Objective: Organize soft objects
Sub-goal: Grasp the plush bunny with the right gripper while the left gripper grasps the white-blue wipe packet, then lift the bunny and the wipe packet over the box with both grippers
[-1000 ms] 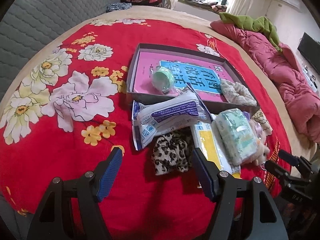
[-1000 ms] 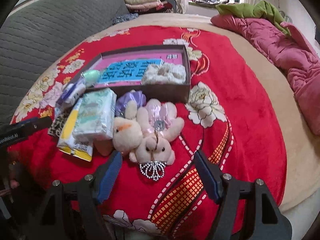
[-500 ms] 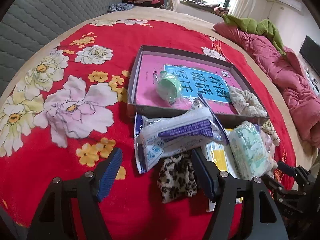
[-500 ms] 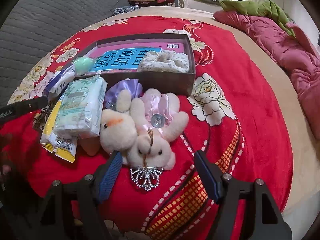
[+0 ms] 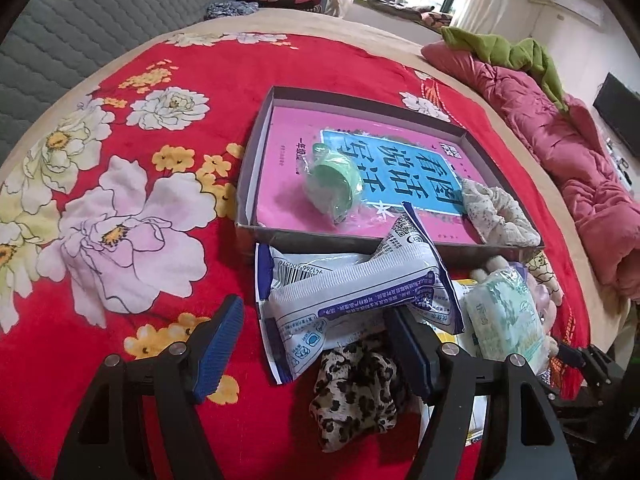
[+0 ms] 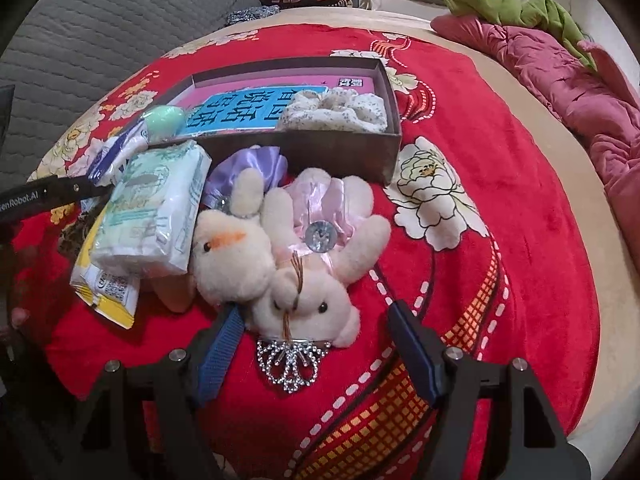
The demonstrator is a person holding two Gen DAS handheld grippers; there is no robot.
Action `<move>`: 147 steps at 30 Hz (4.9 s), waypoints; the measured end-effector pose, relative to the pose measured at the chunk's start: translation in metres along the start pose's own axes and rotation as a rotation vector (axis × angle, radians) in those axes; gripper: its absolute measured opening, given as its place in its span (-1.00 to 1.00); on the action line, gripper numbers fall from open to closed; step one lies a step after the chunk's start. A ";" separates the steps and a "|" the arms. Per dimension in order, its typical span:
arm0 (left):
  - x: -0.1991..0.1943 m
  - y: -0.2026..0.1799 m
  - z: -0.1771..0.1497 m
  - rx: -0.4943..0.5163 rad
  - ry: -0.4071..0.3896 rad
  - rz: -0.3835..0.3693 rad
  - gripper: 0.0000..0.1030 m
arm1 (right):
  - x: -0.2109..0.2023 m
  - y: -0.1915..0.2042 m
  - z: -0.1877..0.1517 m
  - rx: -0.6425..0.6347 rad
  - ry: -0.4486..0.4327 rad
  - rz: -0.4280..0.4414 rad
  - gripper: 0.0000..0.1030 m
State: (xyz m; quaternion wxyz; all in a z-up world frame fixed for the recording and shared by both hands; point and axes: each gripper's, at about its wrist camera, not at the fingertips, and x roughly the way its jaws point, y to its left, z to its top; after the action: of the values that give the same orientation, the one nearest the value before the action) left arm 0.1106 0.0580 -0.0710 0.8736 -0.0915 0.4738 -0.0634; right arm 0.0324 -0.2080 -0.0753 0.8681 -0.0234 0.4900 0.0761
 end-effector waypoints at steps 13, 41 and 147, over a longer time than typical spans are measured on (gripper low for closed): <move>0.001 -0.001 0.000 0.029 -0.008 -0.109 0.27 | -0.009 -0.002 0.002 -0.018 -0.075 0.000 -0.17; -0.023 0.003 -0.003 -0.013 -0.067 -0.201 -0.86 | -0.034 -0.008 0.003 -0.005 -0.166 0.012 -0.19; 0.005 -0.085 0.088 0.018 -0.089 -0.019 -0.86 | -0.062 0.003 0.153 -0.083 -0.377 0.037 -0.19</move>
State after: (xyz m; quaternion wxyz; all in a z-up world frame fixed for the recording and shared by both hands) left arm 0.1848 -0.0172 -0.0097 0.8939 -0.0906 0.4331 -0.0719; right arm 0.1303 -0.1941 0.0575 0.9413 -0.0353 0.3153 0.1153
